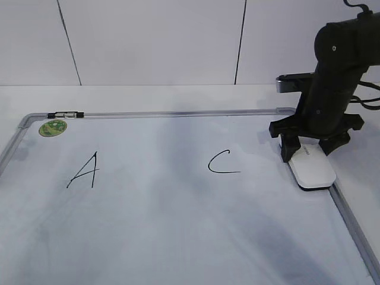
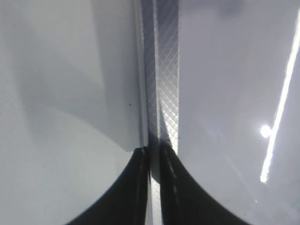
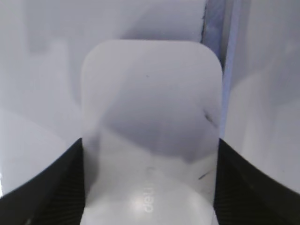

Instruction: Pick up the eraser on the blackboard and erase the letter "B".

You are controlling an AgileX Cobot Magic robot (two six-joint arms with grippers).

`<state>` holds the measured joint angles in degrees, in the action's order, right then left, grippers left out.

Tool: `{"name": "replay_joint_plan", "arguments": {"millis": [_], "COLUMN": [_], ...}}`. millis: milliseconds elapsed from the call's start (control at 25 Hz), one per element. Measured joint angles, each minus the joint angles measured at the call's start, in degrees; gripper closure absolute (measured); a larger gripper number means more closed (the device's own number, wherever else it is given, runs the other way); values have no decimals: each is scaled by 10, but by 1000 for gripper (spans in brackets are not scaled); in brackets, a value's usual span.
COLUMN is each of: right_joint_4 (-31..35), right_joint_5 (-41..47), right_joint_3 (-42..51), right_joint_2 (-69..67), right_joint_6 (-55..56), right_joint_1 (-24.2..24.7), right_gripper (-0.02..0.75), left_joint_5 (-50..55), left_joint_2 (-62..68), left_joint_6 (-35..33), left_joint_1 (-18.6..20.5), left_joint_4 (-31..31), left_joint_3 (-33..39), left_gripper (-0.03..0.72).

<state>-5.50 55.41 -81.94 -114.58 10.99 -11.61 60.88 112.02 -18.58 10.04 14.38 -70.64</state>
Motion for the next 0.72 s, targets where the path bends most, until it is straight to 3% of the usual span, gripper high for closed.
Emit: {"name": "replay_joint_plan", "arguments": {"millis": [480, 720], "right_joint_4": [10, 16], "right_joint_5": [10, 55], "right_joint_3": [0, -18], "right_joint_2": [-1, -9], "right_joint_6": [4, 4], "right_joint_1": [1, 1], "right_gripper": [183, 178], "left_joint_5": [0, 0], "left_joint_2": [0, 0], "left_joint_6": [0, 0], "left_joint_1": [0, 0], "left_joint_4": [0, 0], "left_joint_3": [0, 0], "left_gripper": [650, 650]}}
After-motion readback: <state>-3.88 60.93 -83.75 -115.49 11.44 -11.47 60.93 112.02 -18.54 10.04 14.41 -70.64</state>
